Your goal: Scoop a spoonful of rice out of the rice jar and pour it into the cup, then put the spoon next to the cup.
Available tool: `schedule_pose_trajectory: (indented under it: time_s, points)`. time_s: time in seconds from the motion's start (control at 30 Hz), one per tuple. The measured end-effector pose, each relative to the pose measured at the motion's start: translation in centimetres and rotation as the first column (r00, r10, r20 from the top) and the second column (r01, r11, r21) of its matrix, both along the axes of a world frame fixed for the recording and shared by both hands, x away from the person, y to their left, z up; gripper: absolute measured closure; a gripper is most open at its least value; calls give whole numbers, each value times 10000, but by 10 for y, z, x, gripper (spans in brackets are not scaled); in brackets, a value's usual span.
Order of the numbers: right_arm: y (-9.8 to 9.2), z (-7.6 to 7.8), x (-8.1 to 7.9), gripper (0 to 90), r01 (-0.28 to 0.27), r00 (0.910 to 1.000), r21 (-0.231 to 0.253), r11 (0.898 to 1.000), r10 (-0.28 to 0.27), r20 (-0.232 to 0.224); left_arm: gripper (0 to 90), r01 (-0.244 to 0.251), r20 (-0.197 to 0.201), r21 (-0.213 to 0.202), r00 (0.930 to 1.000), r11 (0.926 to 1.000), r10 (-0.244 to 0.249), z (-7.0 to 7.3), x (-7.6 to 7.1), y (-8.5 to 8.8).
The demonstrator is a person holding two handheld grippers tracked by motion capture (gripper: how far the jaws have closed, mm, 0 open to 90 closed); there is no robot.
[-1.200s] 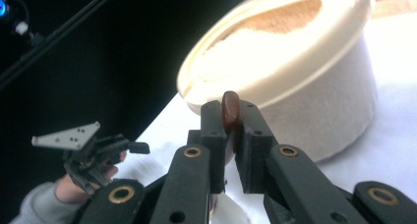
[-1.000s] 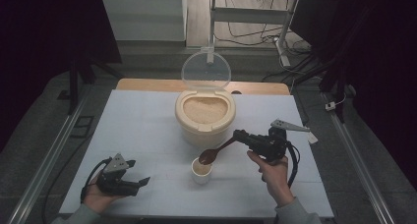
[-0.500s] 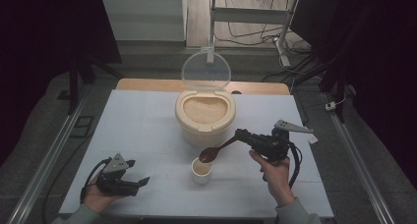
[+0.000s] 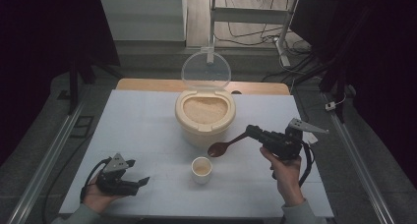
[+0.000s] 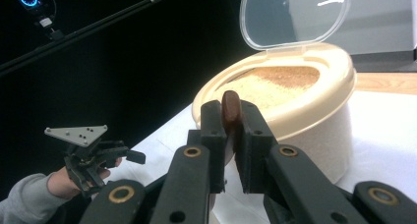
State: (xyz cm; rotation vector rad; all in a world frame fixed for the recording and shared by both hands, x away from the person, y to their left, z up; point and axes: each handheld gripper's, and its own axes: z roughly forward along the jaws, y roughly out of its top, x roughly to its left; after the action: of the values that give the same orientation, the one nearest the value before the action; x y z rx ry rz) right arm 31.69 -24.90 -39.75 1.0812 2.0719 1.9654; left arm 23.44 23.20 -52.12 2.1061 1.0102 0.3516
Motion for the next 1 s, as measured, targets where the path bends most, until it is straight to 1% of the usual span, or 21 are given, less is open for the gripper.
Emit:
schedule_pose_trajectory:
  time_s: [0.1,0.3,0.47,0.63,0.73,0.8,0.93,1.0]
  points:
    - [-4,2,-1,830,80,9999,-105,9999,-79,106,169,-26,6,-13,10000,10000,26,0,0,0]
    - [-11,12,-4,830,180,9991,-490,9986,-161,389,169,31,31,21,10000,10000,-31,1,-1,0]
    - [-16,18,-6,830,115,9989,-1037,9945,-67,465,169,40,44,12,10000,10000,-40,1,-1,-1]
    - [-19,19,-5,830,-105,9996,-1518,9884,144,246,169,28,63,6,10000,10000,-28,1,-1,0]
    - [-18,17,-4,830,-289,9995,-1904,9813,302,37,169,44,58,25,10000,10000,-44,1,-1,-1]
    - [-17,15,-2,830,-526,9986,-2117,9759,500,-177,169,57,50,36,10000,10000,-57,1,-1,-1]
    - [-13,11,0,830,-1061,9937,-2575,9604,929,-628,170,56,39,28,10000,10000,-56,1,-1,-1]
    - [-9,10,1,829,-1391,9889,-2762,9510,1187,-892,170,58,31,30,10000,10000,-58,1,-1,-1]
